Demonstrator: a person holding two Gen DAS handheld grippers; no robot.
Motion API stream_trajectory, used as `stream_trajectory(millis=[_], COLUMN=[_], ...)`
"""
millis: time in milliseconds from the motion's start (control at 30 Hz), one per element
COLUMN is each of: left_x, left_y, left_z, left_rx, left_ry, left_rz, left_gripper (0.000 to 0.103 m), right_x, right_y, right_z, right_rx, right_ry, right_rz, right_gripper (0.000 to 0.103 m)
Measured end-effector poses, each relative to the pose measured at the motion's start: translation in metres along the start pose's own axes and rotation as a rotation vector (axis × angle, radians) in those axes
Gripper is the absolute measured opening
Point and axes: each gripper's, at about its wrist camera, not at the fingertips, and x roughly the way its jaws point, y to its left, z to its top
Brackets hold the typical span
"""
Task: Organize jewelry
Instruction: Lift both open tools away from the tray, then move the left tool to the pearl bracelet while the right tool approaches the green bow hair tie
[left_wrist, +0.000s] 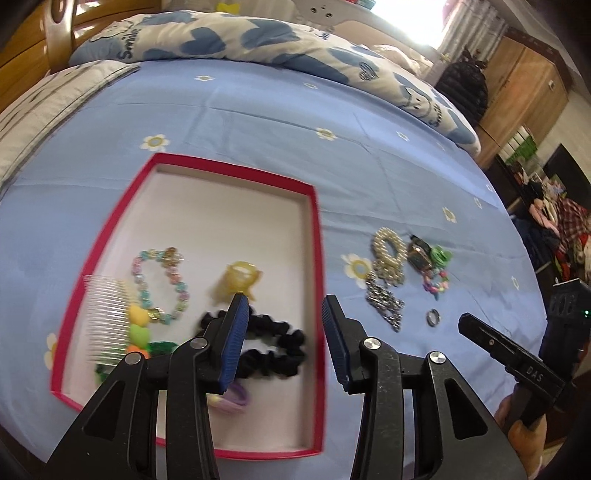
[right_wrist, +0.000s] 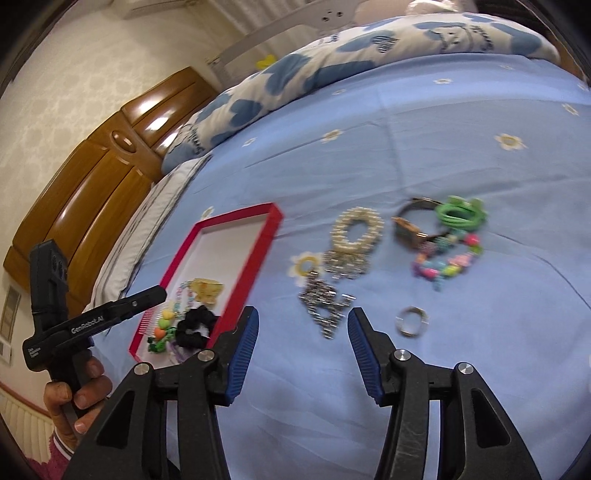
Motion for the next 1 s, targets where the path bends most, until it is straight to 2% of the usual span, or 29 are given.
stream_trajectory(millis=[467,767,1000], left_x=[0.024,0.068,0.108], left_y=[-0.047,-0.079,-0.097], left_z=[0.001,0.018,0.042], left_rx=[0.087,0.135,0.155], left_ry=[0.051,0.111,0.141], left_rz=[-0.025,-0.033,-0.032], left_gripper=[0.039,0.039,0.039], right_x=[-0.024,-0.015,0.002], right_y=[-0.055,-0.087,-0.107], right_z=[-0.002,0.024,0.051], right_rx=[0.078,0.108,0.131], right_ry=[-0.038,-0.061,-0.067], right_rz=[-0.072,-0.144,-0.165], right_gripper=[0.053,0.053,0.053])
